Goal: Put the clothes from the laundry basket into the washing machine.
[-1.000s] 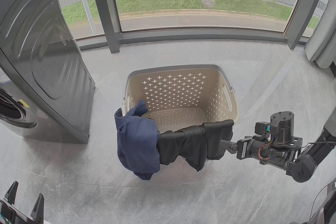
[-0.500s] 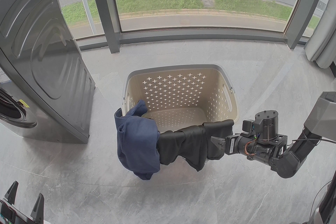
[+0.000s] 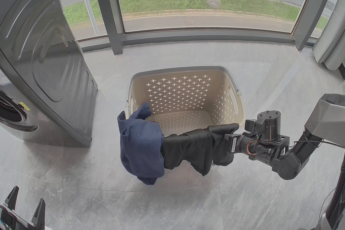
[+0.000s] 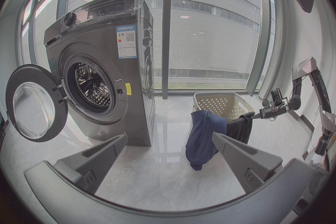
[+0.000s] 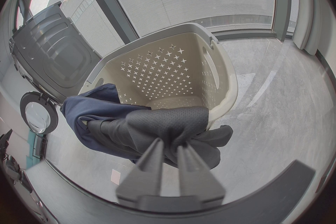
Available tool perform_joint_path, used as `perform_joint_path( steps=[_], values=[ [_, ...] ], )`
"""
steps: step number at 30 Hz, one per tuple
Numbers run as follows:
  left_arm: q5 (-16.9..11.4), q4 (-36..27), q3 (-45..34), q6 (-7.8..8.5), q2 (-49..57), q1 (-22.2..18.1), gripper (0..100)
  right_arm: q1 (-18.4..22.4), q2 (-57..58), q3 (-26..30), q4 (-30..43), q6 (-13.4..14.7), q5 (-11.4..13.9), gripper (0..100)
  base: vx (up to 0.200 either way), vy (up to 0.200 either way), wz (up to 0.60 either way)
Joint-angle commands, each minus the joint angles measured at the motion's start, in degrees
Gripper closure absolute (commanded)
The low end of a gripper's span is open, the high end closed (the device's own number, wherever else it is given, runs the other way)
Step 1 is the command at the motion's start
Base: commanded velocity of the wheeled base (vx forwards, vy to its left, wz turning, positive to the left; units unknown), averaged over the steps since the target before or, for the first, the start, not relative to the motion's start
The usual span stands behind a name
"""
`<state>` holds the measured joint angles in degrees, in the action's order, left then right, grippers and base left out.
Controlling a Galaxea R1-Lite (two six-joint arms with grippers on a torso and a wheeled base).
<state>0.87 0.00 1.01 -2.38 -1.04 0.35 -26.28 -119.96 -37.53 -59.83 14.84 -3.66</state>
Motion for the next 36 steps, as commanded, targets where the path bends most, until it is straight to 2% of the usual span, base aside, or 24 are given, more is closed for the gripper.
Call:
perform_joint_path(
  steps=[1,9,13,17,23,28,29,31,36],
  values=[
    [0.0,0.0,-1.0,-0.08,0.7,0.0,0,-0.2,0.2,0.2,0.0,0.1,0.1,100,0.0,0.0,0.0],
    [0.0,0.0,-1.0,-0.08,0.7,0.0,0,-0.7,6.1,4.2,0.1,1.3,0.1,100,0.0,0.0,0.0],
    [0.0,0.0,-1.0,-0.08,0.7,0.0,0,-1.4,14.8,7.4,0.3,1.5,0.1,100,0.0,0.0,0.0],
    [0.0,0.0,-1.0,0.0,0.7,0.0,0,-3.6,24.5,9.8,1.2,3.1,-0.4,100,0.0,0.0,0.0],
    [0.0,0.1,-1.0,0.18,0.7,0.0,0,-6.2,34.9,10.3,2.9,3.4,-0.5,100,0.0,0.0,0.0],
    [0.0,0.1,-1.0,0.27,0.7,0.0,0,-7.2,39.4,9.6,3.9,2.7,-0.5,100,0.0,0.0,0.0],
    [0.0,0.1,-1.0,0.27,0.7,0.0,0,-8.3,41.1,8.9,4.5,0.5,-0.4,100,0.0,0.0,0.0],
    [0.0,0.1,-1.0,0.27,0.7,0.0,0,-8.7,41.3,8.9,4.6,-1.2,-0.3,100,0.0,0.0,0.0],
    [-0.1,0.1,-0.9,0.36,0.7,0.0,0,-9.2,41.4,10.2,4.4,-1.8,0.0,100,0.0,0.0,0.0]
  ],
)
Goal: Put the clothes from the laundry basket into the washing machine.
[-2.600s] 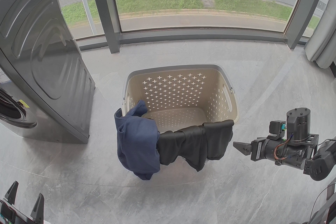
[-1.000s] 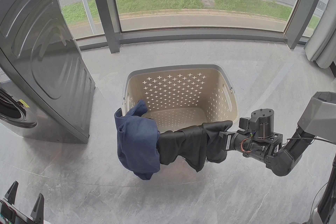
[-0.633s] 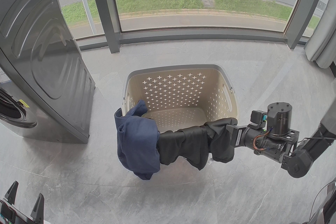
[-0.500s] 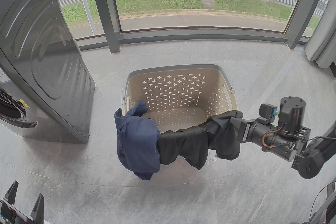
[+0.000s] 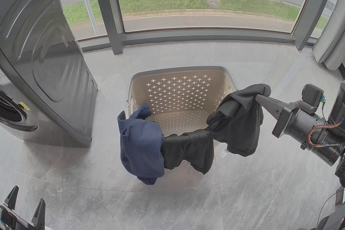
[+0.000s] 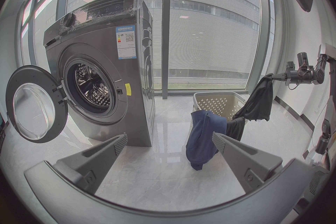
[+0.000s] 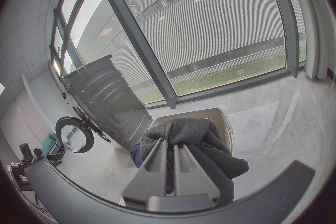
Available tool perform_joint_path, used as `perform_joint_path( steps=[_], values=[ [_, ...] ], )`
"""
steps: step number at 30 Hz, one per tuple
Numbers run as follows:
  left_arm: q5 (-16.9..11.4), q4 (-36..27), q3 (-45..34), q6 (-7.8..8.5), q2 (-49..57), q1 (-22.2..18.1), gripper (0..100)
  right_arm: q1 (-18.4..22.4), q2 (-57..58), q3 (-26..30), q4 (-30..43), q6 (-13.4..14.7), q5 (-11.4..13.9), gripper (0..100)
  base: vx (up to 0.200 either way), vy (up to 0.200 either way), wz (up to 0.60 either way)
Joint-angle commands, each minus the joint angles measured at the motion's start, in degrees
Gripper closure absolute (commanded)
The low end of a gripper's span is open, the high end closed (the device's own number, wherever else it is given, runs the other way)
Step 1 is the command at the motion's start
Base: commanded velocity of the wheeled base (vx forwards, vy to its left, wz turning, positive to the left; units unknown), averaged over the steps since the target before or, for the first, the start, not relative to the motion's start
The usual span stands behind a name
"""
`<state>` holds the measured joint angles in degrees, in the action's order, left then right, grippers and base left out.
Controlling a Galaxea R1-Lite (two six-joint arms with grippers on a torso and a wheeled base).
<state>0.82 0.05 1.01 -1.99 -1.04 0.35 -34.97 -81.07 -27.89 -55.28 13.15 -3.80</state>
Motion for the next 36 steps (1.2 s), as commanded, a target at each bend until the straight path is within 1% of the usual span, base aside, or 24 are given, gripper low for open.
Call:
perform_joint_path(
  steps=[1,2,14,20,36],
  values=[
    [0.0,0.0,-0.9,0.05,0.7,0.0,0,-0.5,2.5,0.6,-0.4,-0.2,0.2,100,0.0,0.0,0.0],
    [0.0,0.0,-0.9,0.05,0.7,0.0,0,-0.5,2.7,0.6,-0.4,-0.2,0.2,100,0.0,0.0,0.0],
    [0.0,0.0,-1.0,-0.03,0.7,0.1,0,-0.6,2.9,-0.1,-0.8,-0.3,0.1,100,-0.2,0.0,0.0],
    [-0.1,0.0,-0.9,-0.03,0.7,0.1,0,-0.8,2.9,-0.1,-1.0,-0.2,0.1,100,0.0,0.0,0.0],
    [-0.1,0.0,-0.9,-0.03,0.7,0.1,0,-1.4,2.9,-0.1,-1.0,-0.1,0.1,100,0.0,0.2,0.0]
  ],
)
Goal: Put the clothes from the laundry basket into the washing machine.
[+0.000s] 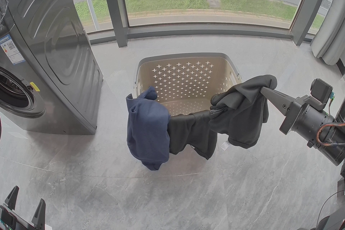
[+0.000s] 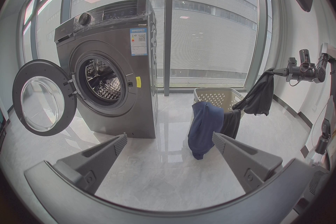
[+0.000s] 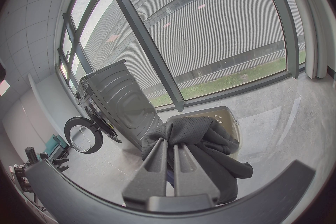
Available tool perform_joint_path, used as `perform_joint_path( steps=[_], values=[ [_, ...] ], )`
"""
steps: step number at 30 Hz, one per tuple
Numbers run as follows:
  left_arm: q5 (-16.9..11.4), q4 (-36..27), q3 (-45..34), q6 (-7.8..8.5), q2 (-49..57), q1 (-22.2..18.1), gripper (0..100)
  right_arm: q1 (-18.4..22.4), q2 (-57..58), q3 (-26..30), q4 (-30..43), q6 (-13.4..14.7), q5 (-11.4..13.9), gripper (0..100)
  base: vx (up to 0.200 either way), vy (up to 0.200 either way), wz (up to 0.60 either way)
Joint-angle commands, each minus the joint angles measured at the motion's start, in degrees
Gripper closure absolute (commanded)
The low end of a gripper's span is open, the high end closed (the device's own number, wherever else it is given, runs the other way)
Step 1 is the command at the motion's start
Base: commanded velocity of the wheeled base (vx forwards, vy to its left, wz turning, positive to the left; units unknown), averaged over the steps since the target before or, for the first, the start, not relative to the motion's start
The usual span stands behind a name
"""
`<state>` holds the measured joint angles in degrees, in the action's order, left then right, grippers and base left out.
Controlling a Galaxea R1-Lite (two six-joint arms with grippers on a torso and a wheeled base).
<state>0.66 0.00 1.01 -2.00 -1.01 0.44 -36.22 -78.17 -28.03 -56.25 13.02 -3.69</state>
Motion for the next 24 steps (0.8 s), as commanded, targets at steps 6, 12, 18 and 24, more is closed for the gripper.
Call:
perform_joint_path(
  steps=[6,12,18,24],
  values=[
    [0.0,0.0,-0.9,-0.02,0.7,0.0,0,-0.2,0.0,-0.1,-0.1,0.0,0.0,100,0.0,0.2,0.0],
    [0.0,0.0,-0.9,-0.02,0.7,0.0,0,-0.2,0.0,-0.1,-0.1,0.0,0.0,100,0.0,0.2,0.0],
    [0.0,0.0,-0.9,-0.02,0.7,0.0,0,-0.3,0.1,-0.1,-0.2,0.0,0.0,100,0.0,0.2,0.0],
    [0.0,0.0,-0.9,-0.11,0.7,0.0,0,-0.4,0.1,-0.3,-0.2,0.0,0.0,100,0.0,0.2,0.0]
  ],
)
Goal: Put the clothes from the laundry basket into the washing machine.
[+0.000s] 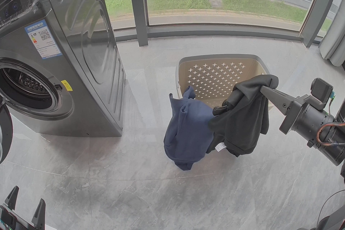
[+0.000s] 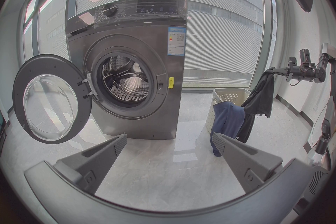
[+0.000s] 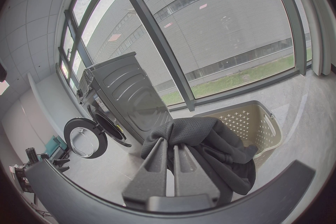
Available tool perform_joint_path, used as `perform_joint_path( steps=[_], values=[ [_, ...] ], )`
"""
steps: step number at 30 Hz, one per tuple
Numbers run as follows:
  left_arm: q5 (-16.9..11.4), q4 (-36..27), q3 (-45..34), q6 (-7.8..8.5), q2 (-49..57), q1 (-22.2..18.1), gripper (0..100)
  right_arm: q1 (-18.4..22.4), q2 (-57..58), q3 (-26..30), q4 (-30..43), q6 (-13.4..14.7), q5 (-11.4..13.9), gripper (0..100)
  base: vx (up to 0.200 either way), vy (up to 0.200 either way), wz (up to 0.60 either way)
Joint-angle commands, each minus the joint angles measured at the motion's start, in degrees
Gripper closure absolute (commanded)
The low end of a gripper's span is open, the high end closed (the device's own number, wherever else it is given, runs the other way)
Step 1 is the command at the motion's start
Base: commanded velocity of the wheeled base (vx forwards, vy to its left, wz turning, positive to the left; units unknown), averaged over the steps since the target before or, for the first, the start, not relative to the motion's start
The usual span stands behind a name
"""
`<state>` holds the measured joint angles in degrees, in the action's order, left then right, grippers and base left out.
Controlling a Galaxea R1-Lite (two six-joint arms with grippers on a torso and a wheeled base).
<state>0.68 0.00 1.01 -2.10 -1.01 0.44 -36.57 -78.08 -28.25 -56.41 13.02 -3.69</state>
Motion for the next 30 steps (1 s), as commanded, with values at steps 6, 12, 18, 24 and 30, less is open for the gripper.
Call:
perform_joint_path(
  steps=[6,12,18,24,30],
  values=[
    [0.0,0.0,-0.9,-0.01,0.7,0.0,0,-0.1,0.1,-0.1,-0.3,0.0,0.0,100,0.0,0.2,0.0],
    [0.0,0.0,-0.9,0.08,0.7,0.0,0,-0.1,0.0,-0.1,-1.6,0.0,-0.2,100,0.0,0.2,0.0],
    [0.0,0.0,-0.9,-0.01,0.7,0.0,0,-0.1,0.0,-0.1,-1.6,0.0,-0.2,100,0.0,0.2,0.0],
    [0.0,0.0,-0.9,0.08,0.7,0.0,0,0.0,0.1,-0.1,-1.6,0.0,-0.2,100,0.0,0.2,0.0],
    [0.0,0.0,-0.9,-0.01,0.7,0.0,0,0.0,0.2,-0.1,-1.6,0.0,-0.3,100,0.0,0.2,0.0]
  ],
)
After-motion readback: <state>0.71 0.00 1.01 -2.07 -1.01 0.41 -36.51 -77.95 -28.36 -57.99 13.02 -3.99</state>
